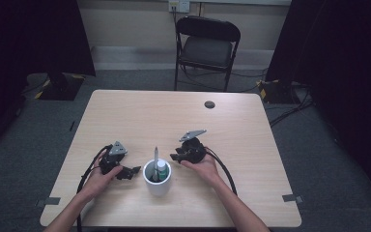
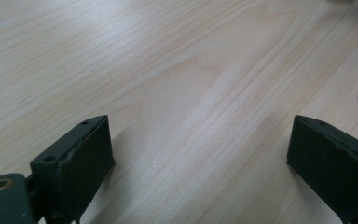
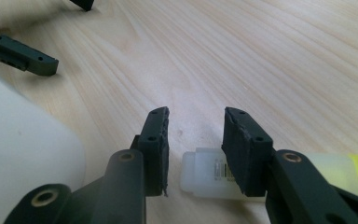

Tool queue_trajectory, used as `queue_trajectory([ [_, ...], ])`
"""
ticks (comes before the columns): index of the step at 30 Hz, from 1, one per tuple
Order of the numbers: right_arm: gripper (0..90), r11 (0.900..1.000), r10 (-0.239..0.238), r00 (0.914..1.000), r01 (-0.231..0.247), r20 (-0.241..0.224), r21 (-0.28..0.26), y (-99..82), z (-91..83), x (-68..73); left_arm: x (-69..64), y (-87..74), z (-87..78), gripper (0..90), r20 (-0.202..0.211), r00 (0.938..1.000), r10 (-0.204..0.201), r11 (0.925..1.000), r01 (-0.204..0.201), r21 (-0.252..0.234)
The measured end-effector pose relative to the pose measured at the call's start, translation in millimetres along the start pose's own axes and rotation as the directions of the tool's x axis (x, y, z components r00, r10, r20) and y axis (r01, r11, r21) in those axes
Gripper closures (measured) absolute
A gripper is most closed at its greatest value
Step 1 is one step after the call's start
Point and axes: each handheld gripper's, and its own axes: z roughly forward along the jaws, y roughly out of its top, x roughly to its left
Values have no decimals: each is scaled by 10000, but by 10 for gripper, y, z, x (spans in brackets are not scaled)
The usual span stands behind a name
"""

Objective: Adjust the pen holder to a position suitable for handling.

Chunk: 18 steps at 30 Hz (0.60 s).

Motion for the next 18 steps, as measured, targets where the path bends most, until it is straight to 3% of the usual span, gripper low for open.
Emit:
queue_trajectory([
  [18,617,9994,113,9999,-116,85,318,-124,-176,-14,0,0,0,62,-3,10000,2,10000,-2,-2],
])
